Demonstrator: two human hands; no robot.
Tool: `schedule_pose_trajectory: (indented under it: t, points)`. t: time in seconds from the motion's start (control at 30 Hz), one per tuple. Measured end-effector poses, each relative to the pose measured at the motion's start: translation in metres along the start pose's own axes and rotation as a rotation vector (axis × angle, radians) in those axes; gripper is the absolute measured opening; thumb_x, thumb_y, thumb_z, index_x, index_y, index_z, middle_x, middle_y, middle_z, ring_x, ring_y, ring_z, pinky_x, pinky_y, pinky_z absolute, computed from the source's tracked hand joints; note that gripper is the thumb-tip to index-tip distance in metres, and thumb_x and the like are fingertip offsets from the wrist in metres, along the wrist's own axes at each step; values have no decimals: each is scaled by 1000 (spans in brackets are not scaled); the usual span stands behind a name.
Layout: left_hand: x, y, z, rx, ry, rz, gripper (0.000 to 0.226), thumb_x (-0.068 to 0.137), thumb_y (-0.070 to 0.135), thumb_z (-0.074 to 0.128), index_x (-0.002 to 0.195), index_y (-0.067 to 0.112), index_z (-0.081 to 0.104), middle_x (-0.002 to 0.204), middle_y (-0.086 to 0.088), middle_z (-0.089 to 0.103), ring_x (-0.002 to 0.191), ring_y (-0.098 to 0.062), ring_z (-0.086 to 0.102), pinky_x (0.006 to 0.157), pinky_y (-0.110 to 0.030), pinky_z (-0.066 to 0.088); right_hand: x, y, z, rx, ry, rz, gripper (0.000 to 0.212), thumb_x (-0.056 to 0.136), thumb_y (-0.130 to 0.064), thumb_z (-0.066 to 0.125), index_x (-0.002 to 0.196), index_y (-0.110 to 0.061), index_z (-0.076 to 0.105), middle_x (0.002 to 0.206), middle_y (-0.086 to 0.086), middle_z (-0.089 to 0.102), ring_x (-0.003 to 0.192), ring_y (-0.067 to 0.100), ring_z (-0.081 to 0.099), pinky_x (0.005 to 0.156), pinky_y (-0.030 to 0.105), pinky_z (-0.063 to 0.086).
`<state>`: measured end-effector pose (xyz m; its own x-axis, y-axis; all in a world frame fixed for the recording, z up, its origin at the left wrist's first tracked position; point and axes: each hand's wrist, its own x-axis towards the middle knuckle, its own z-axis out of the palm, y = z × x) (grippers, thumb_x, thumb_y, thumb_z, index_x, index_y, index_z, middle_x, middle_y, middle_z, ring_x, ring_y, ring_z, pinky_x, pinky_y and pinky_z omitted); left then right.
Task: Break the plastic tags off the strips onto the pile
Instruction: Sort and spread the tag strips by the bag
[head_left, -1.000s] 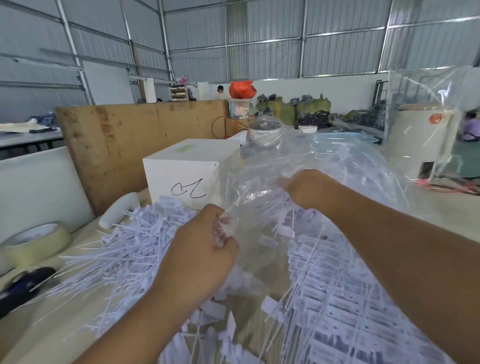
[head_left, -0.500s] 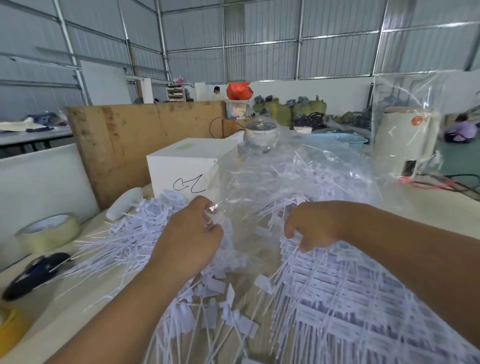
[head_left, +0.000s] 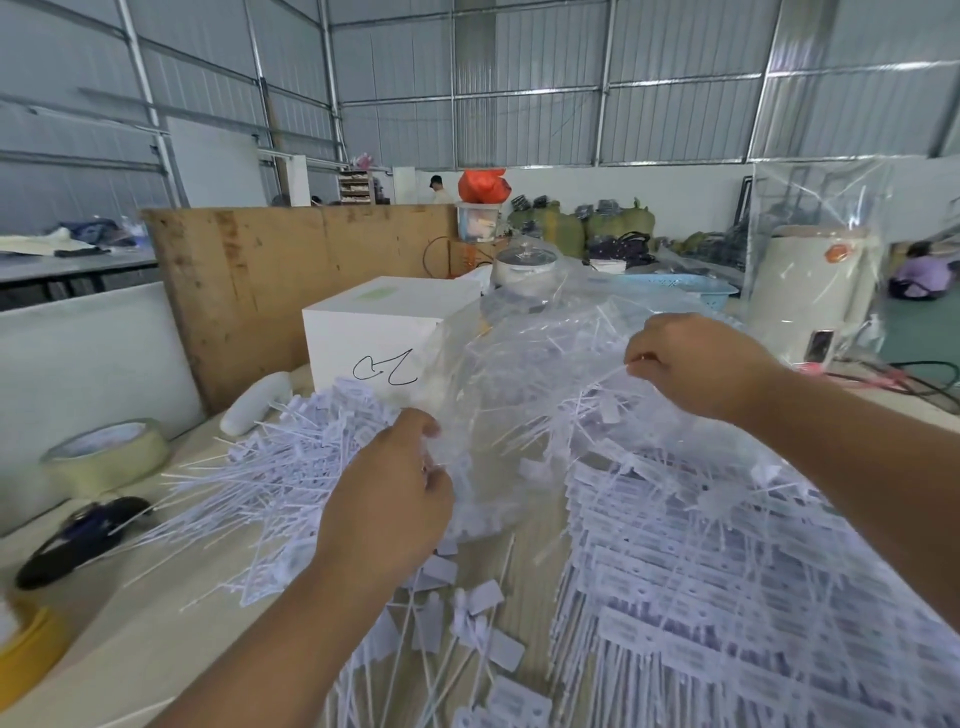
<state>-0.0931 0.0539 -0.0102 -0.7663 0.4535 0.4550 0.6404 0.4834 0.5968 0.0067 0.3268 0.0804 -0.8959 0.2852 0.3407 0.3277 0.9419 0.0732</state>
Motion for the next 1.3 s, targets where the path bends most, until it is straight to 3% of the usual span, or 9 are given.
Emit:
schedule_pose_trajectory:
  t: [0.3, 0.43, 0.53, 0.6, 0.73, 0.83, 0.93, 1.17, 1.3]
  points:
    - [-10, 16, 5, -27, -16, 126, 34, 90, 54, 32, 108, 34, 52, 72, 7, 57, 59, -5, 54, 56, -30, 45, 5, -69, 36, 381, -84, -69, 32, 96, -24, 53, 64, -29, 52, 71, -9, 55, 65, 11, 57, 55, 22, 40]
    - [-12, 16, 8, 27, 7, 175, 36, 93, 50, 29, 107, 29, 55, 65, 9, 49, 59, -7, 49, 52, -27, 34, 28, -65, 39, 214, 18, 178, 21, 97, -16, 50, 76, -15, 50, 87, 5, 60, 73, 22, 58, 61, 29, 47]
    - [-9, 9, 5, 63, 71, 153, 33, 95, 45, 40, 122, 30, 52, 93, 12, 57, 71, -8, 53, 59, -27, 39, 30, -62, 38, 205, 17, 284, 15, 97, -11, 50, 82, -11, 45, 89, 5, 50, 76, 22, 54, 62, 27, 44]
    - [-6, 5, 4, 72, 126, 149, 26, 93, 42, 47, 114, 28, 52, 97, 10, 53, 73, -12, 51, 59, -26, 36, 24, -71, 38, 193, -25, 233, 17, 92, -4, 47, 77, -10, 46, 88, 3, 45, 75, 19, 50, 54, 25, 42]
    - [0, 2, 0, 96, 197, 99, 25, 89, 37, 61, 93, 27, 39, 71, 13, 47, 59, -5, 48, 47, -24, 29, -8, -86, 36, 186, -76, -35, 10, 89, -12, 48, 84, -19, 52, 91, -2, 50, 86, 20, 53, 74, 33, 50]
    - [5, -3, -7, 147, 177, 93, 27, 88, 31, 64, 82, 29, 37, 63, 8, 48, 57, -10, 49, 47, -27, 34, -38, -91, 35, 235, -403, -292, 21, 88, -14, 50, 99, -25, 64, 93, -12, 56, 85, 10, 54, 76, 26, 47]
    - [10, -5, -18, 101, -17, -7, 28, 82, 42, 70, 79, 30, 45, 69, 7, 55, 64, -15, 56, 54, -31, 42, -54, -98, 45, -37, -591, -401, 41, 86, -5, 48, 123, -20, 57, 117, 2, 52, 103, 21, 53, 81, 34, 49]
    - [6, -10, -46, 357, -391, -206, 99, 47, 80, 73, 126, 32, 37, 112, 10, 50, 101, -15, 54, 80, -34, 48, -57, -112, 44, -371, -222, -642, 21, 86, 0, 52, 99, -10, 64, 109, 8, 54, 102, 30, 51, 68, 36, 40]
    - [-13, -3, -46, 659, -437, -200, 86, 57, 82, 65, 117, 25, 39, 110, 5, 51, 103, -20, 52, 77, -35, 45, -60, -110, 34, -302, -84, -590, 28, 84, -1, 48, 106, -16, 57, 87, 1, 44, 80, 26, 52, 52, 28, 28]
